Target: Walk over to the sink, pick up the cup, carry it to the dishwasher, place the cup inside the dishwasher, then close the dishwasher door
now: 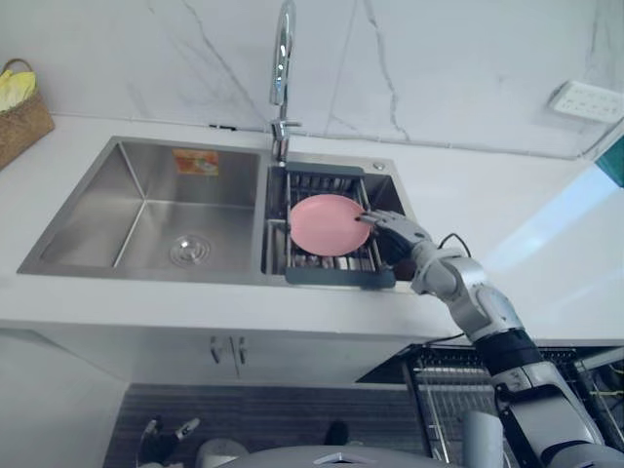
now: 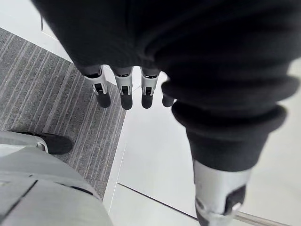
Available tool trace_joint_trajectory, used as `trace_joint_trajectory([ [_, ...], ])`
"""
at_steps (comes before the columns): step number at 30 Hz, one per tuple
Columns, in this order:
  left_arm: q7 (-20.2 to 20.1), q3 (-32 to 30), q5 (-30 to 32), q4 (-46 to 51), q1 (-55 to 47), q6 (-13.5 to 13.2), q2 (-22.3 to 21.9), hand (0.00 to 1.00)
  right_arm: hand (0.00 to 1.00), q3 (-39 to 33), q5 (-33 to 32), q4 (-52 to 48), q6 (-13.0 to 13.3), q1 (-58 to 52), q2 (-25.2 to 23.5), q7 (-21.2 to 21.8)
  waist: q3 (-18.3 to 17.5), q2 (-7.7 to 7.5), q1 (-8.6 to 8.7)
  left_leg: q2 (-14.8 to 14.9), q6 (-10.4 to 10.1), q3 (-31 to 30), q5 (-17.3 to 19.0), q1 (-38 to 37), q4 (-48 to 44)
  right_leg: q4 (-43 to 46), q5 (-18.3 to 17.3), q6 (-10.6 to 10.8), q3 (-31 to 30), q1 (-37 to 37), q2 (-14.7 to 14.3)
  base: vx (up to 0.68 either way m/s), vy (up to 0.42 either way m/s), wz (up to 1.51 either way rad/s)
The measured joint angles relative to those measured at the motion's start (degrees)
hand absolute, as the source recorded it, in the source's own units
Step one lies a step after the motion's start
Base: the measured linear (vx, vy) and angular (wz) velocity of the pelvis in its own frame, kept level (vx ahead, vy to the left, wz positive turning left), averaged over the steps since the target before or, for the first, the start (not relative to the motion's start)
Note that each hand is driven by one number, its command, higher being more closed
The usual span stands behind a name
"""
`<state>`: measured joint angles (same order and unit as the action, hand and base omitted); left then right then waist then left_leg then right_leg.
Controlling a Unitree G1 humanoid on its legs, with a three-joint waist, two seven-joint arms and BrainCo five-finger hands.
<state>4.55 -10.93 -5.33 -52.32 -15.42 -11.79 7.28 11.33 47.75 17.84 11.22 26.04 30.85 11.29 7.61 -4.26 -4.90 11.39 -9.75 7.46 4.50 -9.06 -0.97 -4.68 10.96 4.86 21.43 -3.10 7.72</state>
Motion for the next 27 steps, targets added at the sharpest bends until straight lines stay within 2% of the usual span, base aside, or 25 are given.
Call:
trace_joint_trajectory([
  [7, 0.0, 0.3, 0.0, 0.1, 0.0, 0.5, 0.0, 0.0, 0.0, 0.6, 2.2, 3.1, -0.2, 0.7, 0.0, -2.8, 0.0, -0.22, -0.16, 0.0, 0.0, -1.3, 0.0, 0.1, 0.2, 0.0, -0.2, 0.2, 1.3, -0.8, 0.0, 0.0, 0.018, 0.09],
  [15, 0.0, 0.3, 0.0, 0.1, -0.2, 0.5, 0.0, 0.0, 0.0, 1.7, 4.4, 6.3, -0.8, 1.6, -0.1, -4.6, 0.2, -0.56, -1.24, 0.0, 0.0, -1.7, -0.1, 0.3, 0.1, 0.0, -0.4, 0.2, 1.6, -0.8, 0.1, -0.01, 0.007, 0.02],
  [17, 0.1, 0.3, 0.0, 0.1, -0.2, 0.4, 0.0, 0.0, 0.0, 1.7, 4.5, 7.0, -1.0, 1.8, -0.1, -6.4, 0.2, -0.59, -1.25, 0.0, 0.0, -2.4, -0.1, 0.7, 0.1, 0.0, -0.7, 0.2, 2.2, -0.9, 0.1, -0.01, 0.012, 0.12],
  [27, 1.3, 0.3, 0.0, 2.8, -1.2, -0.2, -0.1, 0.0, 0.0, 2.0, 6.7, 9.0, -1.4, 2.3, -1.0, -10.1, 1.1, -0.85, -2.1, 0.0, 0.0, -3.1, -0.3, 1.1, 0.1, 0.0, -0.8, 0.2, 3.0, -0.9, 0.1, 0.0, 0.005, 0.03],
])
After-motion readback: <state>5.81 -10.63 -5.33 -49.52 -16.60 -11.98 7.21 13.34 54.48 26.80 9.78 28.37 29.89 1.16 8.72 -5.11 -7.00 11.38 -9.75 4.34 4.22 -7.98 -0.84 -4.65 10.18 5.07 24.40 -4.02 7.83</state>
